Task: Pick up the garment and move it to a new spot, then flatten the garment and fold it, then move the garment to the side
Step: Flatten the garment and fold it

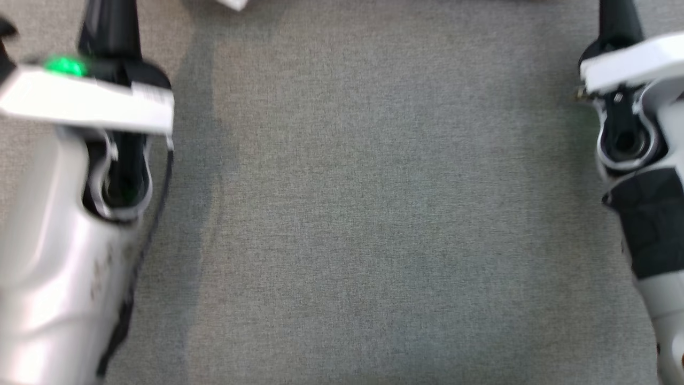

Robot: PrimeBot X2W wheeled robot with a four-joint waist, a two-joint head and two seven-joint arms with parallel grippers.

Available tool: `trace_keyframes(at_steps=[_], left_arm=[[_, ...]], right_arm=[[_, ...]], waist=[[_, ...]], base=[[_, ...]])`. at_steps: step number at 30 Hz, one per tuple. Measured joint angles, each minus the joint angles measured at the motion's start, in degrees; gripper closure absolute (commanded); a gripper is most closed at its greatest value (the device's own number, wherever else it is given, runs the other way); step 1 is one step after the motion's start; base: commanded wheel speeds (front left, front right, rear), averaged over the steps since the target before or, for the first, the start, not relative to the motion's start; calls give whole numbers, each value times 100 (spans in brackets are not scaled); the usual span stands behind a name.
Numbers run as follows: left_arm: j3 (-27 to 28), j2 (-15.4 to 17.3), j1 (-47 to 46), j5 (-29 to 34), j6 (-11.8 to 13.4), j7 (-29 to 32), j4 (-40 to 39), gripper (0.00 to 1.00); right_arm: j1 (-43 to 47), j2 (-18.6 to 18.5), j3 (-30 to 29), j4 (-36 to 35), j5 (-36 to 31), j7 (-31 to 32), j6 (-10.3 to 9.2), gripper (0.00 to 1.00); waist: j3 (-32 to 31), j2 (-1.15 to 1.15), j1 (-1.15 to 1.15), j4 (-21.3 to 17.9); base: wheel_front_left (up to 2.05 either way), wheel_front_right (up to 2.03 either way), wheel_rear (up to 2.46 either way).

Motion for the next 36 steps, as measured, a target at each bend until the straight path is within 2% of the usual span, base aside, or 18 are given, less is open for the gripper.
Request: trace_keyframes(at_steps=[1, 7, 12, 21, 30, 36], left_arm=[[0, 0, 0, 0, 0, 0, 0, 100], [112, -31, 1694, -223, 368, -58, -1040, 100], [202, -136, 3110, -343, 648, -116, -1589, 100], [151, -548, 4694, -494, 693, -171, -1986, 100], [48, -588, 5829, -520, 848, -174, -2150, 100], [16, -555, 6294, -544, 951, -166, -2407, 100]], right_arm=[[0, 0, 0, 0, 0, 0, 0, 100], [960, -73, 290, -571, 168, -215, 0, 100], [1892, -110, 221, -1021, 203, -276, 0, 100], [3561, 132, -702, -1901, -298, -299, 0, 100], [5088, 331, -1009, -2432, -576, -299, 0, 100], [5829, 455, -1190, -2687, -734, -242, 0, 100]], waist=[[0, 0, 0, 0], [-361, 0, 0, -21], [-802, 0, 0, 13], [-1656, 0, 0, 113], [-2554, 0, 0, 217], [-2942, 0, 0, 182]], base=[[0, 0, 0], [0, 0, 0], [0, 0, 0], [0, 0, 0], [0, 0, 0], [0, 0, 0]])
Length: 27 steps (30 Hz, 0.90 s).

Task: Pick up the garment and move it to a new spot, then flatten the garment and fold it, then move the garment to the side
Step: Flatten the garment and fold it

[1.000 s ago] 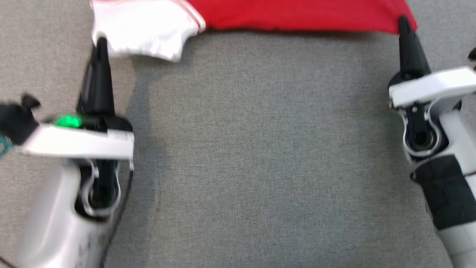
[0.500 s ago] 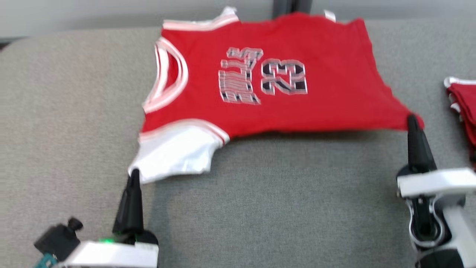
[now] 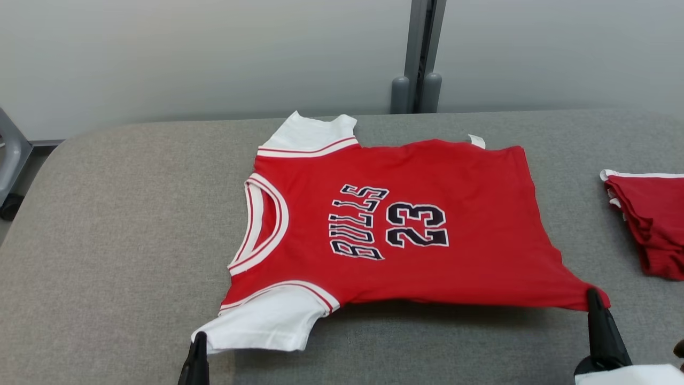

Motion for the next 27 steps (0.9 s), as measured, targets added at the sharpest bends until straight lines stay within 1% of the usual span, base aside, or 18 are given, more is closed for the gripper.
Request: trace_keyframes(at_steps=[6, 13, 19, 27], left_arm=[[-44, 44, 488, -41, 124, 51, -379, 100], [-151, 82, 468, 49, 146, 109, -377, 100], [-221, 68, 265, 90, 136, 154, -198, 100], [-356, 98, -103, 200, 36, 235, 188, 100]], right_arm=[[641, 120, -172, -366, -47, 235, 0, 100], [818, 235, -299, -552, -119, 512, 0, 100], [801, 278, -277, -290, -121, 592, 0, 100], [558, 299, -152, 386, -58, 600, 0, 100]], waist=[[-217, 0, 0, -84], [-312, 0, 0, -174], [-379, 0, 0, -219], [-396, 0, 0, -225]], base=[[0, 0, 0], [0, 0, 0], [0, 0, 0], [0, 0, 0]])
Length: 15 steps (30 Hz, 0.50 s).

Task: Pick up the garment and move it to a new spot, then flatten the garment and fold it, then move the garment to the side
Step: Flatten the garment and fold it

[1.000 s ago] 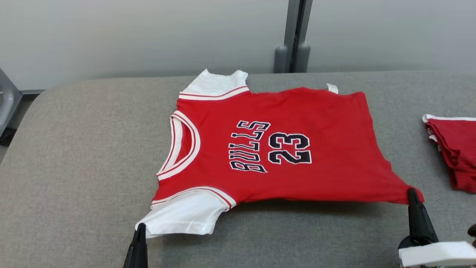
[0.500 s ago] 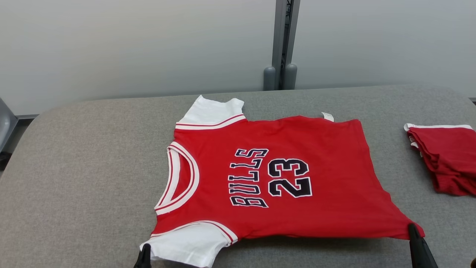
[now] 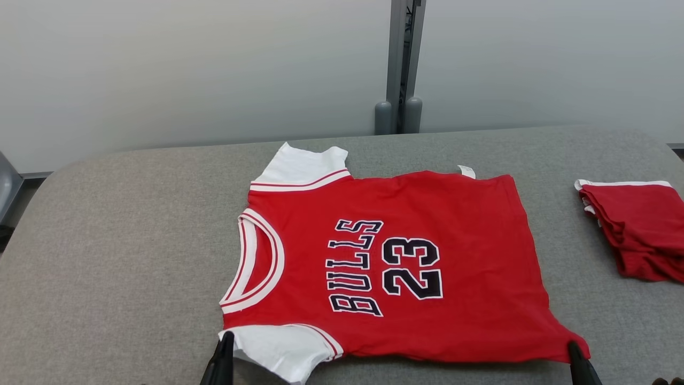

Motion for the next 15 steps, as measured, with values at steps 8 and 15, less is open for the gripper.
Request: trace_keyframes(at_steps=[8, 15], left_arm=[[-108, 14, -602, 121, -144, 66, 390, 100], [-119, -55, -1332, 183, -279, 69, 843, 100]], right_arm=[[-354, 5, 147, 723, 171, -14, 0, 100], [-787, 9, 260, 1003, 458, 24, 0, 100]], waist=[[51, 0, 0, -12], [184, 0, 0, -60]], base=[[0, 0, 0], [0, 0, 0]])
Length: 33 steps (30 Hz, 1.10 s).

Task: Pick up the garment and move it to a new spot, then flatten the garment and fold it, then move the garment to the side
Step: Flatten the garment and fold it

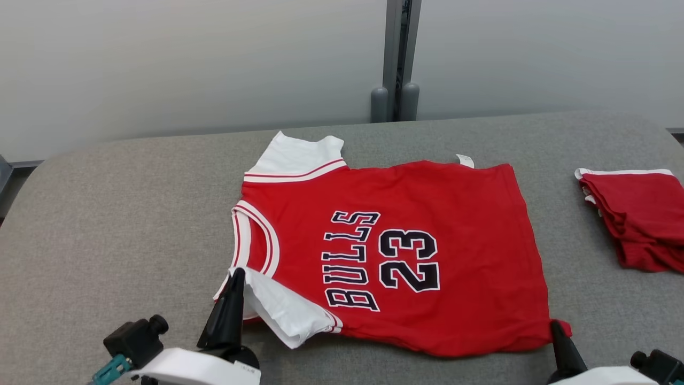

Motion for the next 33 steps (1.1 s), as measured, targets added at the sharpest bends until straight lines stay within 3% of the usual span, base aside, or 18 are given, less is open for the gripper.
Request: trace_keyframes(at_steps=[17, 33], left_arm=[[230, -475, -2020, 192, -527, -314, 2046, 100], [759, -605, -3026, 576, -694, -338, 3511, 100]], right_arm=[[-1550, 1, 142, 799, 86, -249, 0, 100], [-2362, 2, 405, 1571, 142, -492, 0, 100]], waist=[[837, 0, 0, -155], [1018, 0, 0, -218]], base=[[0, 0, 0], [0, 0, 0]])
